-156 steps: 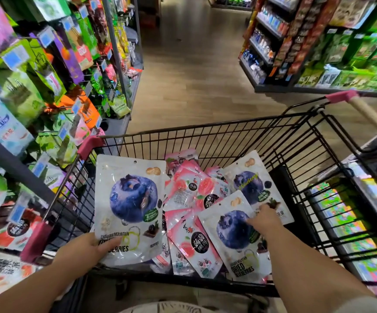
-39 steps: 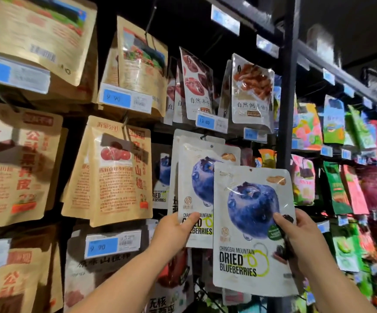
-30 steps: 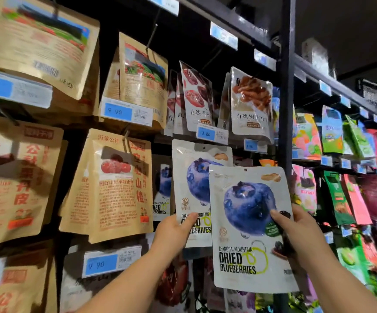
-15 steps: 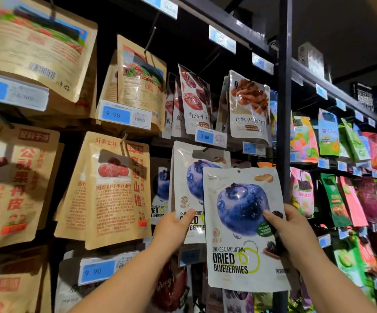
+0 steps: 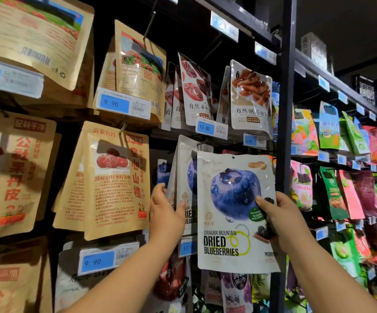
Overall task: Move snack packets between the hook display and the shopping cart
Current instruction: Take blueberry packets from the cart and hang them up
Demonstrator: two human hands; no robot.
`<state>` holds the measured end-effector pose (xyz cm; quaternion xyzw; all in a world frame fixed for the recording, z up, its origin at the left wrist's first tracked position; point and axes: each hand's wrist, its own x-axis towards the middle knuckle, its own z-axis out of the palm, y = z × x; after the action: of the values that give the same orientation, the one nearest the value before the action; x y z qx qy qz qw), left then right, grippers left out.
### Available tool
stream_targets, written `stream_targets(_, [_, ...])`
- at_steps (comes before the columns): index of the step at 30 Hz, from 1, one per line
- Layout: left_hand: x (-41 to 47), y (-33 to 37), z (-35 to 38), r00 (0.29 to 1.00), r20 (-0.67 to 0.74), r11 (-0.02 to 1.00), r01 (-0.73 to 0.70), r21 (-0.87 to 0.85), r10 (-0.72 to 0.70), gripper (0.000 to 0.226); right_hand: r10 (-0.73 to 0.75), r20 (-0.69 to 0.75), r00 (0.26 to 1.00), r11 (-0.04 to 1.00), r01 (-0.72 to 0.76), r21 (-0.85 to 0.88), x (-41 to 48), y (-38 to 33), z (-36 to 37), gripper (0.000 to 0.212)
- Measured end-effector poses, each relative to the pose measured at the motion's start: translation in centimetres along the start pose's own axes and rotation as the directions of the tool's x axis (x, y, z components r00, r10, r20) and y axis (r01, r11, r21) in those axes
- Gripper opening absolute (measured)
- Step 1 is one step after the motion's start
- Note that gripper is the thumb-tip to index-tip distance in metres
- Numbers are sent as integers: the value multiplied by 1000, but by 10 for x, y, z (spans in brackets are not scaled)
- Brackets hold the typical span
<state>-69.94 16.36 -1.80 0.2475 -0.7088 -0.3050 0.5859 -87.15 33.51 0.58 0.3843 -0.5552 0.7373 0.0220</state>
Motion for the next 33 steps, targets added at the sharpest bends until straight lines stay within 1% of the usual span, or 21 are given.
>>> stream_targets(1, [-5, 2, -1, 992, -71, 994, -105, 8, 106, 61, 4, 2, 1000, 1000, -4, 15, 0, 0, 2, 11])
stream_targets(2, [-11, 6, -3, 970, -126, 978, -208, -2, 206, 54, 9, 4, 1000, 1000, -9, 25, 0, -1, 4, 10])
stream_targets(3, [-16, 9, -4, 948, -146, 956, -291, -34, 284, 44, 13, 7, 1000, 999, -13, 32, 1, -2, 7, 10])
stream_targets(4, [-22, 16, -6, 935, -123, 936, -344, -75, 334, 35, 17, 10, 1000, 999, -17, 38, 1, -3, 10, 10])
stream_targets(5, [-28, 22, -8, 933, -64, 926, -359, -119, 354, 29, 17, 15, 1000, 999, -18, 47, 2, -3, 13, 9])
stream_targets(6, [-32, 28, -9, 939, 10, 928, -338, -159, 344, 30, 15, 20, 1000, 998, -16, 59, 2, -4, 16, 9])
stream_targets(7, [-34, 30, -8, 947, 63, 937, -301, -179, 316, 36, 17, 22, 1000, 997, -18, 71, 2, -5, 19, 10])
stream_targets(8, [-35, 31, -8, 959, 89, 955, -252, -156, 268, 45, 22, 22, 1000, 996, -24, 84, 2, -6, 22, 11])
stream_targets(10, [-34, 31, -9, 980, 83, 984, -178, -34, 180, 64, 33, 27, 999, 993, -36, 112, 3, -7, 28, 10])
stream_targets(11, [-33, 29, -9, 986, 91, 990, -143, -7, 143, 70, 37, 31, 999, 991, -41, 125, 3, -7, 31, 9])
stream_targets(13, [-28, 27, -11, 985, 163, 997, -48, -60, 57, 73, 41, 37, 998, 989, -46, 143, 6, -6, 35, 9])
stream_targets(14, [-24, 26, -11, 973, 228, 995, 8, -99, 15, 70, 39, 39, 998, 988, -44, 148, 7, -7, 38, 10])
stream_targets(16, [-18, 21, -9, 918, 396, 970, 125, -207, -34, 64, 27, 56, 998, 989, -35, 144, 10, -8, 43, 10])
stream_targets(18, [-15, 17, -7, 845, 534, 894, 260, -365, -28, 53, 19, 77, 997, 989, -30, 142, 13, -10, 49, 8])
stream_targets(19, [-15, 15, -6, 826, 563, 854, 315, -414, -32, 49, 15, 76, 997, 990, -25, 140, 15, -10, 52, 8])
stream_targets(21, [-13, 11, -4, 825, 561, 807, 373, -458, -63, 52, -1, 69, 998, 993, -7, 118, 19, -12, 57, 8])
stream_targets(24, [-9, 11, -1, 865, 494, 786, 367, -497, -92, 50, -6, 82, 997, 998, 0, 64, 23, -13, 61, 2])
stream_targets(27, [-6, 15, 0, 891, 443, 793, 340, -506, -99, 39, -9, 97, 995, 1000, 8, 6, 25, -12, 62, 11])
stream_targets(29, [-4, 15, 0, 896, 436, 796, 324, -511, -85, 34, -15, 103, 995, 1000, 18, -23, 23, -14, 63, 17])
stream_targets(32, [-2, 12, 1, 904, 420, 834, 287, -472, -74, 35, 10, 99, 995, 1000, -10, 7, 25, -12, 64, 17])
stream_targets(33, [-2, 11, 2, 905, 417, 837, 287, -466, -78, 37, 17, 92, 996, 1000, -16, -3, 24, -12, 65, 22])
